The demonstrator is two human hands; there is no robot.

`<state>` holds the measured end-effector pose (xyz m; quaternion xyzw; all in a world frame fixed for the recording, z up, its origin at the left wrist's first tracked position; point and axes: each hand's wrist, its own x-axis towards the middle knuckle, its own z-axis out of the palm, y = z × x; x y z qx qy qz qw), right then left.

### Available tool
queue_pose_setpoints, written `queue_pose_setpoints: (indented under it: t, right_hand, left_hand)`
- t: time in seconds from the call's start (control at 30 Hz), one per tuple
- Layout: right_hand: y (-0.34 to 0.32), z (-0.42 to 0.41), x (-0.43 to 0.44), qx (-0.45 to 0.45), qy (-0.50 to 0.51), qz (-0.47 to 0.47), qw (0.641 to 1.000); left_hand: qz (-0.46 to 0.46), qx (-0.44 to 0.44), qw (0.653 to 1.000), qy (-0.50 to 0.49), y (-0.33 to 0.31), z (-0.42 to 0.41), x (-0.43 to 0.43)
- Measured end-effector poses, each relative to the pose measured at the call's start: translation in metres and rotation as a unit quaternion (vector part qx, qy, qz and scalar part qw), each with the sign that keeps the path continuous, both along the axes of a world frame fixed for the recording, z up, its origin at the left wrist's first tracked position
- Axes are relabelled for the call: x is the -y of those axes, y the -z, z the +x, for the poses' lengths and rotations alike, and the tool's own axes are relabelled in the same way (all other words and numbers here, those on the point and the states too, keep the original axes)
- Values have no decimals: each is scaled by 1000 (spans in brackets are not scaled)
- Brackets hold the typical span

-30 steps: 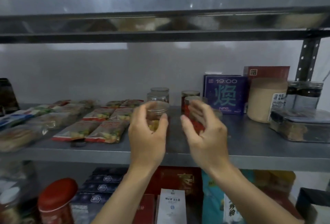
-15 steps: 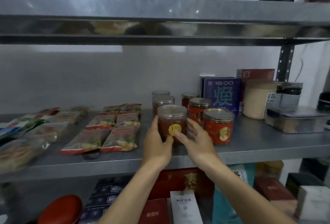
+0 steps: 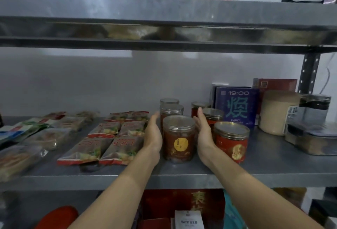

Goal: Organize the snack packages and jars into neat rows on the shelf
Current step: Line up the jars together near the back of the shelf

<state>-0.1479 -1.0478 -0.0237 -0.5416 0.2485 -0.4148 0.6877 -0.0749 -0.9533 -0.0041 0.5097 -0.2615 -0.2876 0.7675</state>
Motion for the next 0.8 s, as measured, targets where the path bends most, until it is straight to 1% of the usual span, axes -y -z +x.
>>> queue_pose_setpoints:
  t: [0.17,0.3,0.53,0.67,0.8]
  right_hand:
    - [-2,12,17,11,-64,34,997]
    - [-1,19,22,16,-100,13,995]
    - [6,23,30,45,-131,16,990]
    - [5,20,27,44,-148,18,988]
    - [5,20,26,46,-144,10,988]
  left_hand:
    - [-6,-30,999,30,7,13,18]
    - [9,-37,999,29,11,21,27]
    - [24,-31,999,25,15,25,30]
    - [18,-31,999,35,14,24,30]
    - [19,-31,999,36,15,24,29]
